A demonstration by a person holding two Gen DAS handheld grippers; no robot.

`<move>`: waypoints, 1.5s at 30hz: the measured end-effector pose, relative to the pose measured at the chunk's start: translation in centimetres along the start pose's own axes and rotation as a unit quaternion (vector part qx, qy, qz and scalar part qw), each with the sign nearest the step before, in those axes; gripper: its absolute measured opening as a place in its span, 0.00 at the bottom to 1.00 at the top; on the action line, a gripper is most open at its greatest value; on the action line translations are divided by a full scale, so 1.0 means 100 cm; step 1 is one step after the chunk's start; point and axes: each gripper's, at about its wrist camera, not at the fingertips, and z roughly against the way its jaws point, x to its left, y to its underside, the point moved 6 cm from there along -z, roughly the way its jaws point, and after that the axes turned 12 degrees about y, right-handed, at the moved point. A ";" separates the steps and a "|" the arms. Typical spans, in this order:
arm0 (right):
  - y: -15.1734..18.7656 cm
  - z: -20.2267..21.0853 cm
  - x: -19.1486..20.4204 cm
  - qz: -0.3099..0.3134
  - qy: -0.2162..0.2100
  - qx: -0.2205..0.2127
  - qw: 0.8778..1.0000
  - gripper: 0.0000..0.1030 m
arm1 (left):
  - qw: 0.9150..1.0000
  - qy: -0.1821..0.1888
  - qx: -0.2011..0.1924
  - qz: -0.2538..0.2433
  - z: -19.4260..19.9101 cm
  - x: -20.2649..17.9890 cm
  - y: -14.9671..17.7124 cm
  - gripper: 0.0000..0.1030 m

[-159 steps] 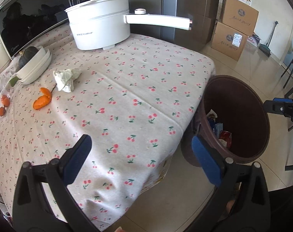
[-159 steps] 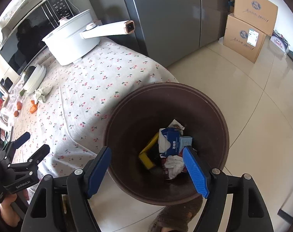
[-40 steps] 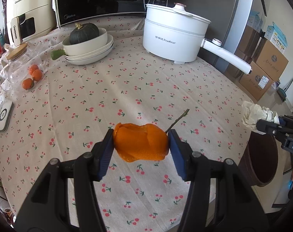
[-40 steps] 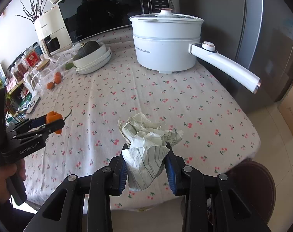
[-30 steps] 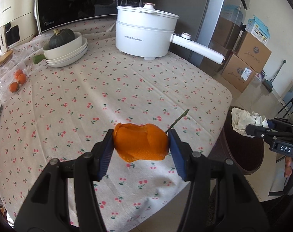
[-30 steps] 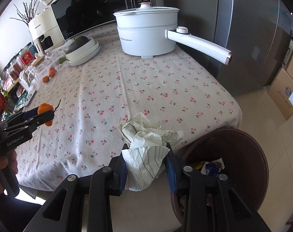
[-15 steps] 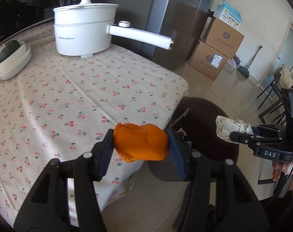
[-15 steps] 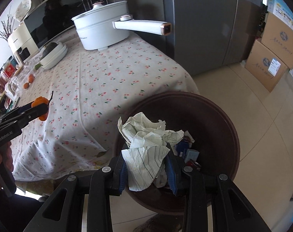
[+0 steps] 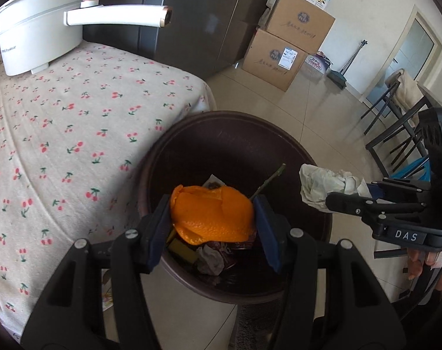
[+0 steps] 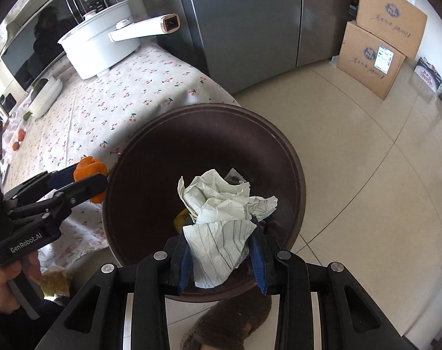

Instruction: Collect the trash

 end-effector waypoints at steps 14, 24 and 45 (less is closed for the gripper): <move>0.001 -0.004 -0.002 0.003 0.002 0.003 1.000 0.35 | 0.998 -0.042 0.021 0.037 0.021 0.027 0.009 0.99; -0.012 0.006 0.008 -0.016 0.028 -0.030 0.999 0.96 | 0.996 -0.085 0.008 0.031 0.059 0.048 0.021 0.99; -0.001 0.067 0.065 0.018 0.020 -0.096 0.995 1.00 | 0.981 -0.188 -0.027 0.031 0.170 0.067 0.064 1.00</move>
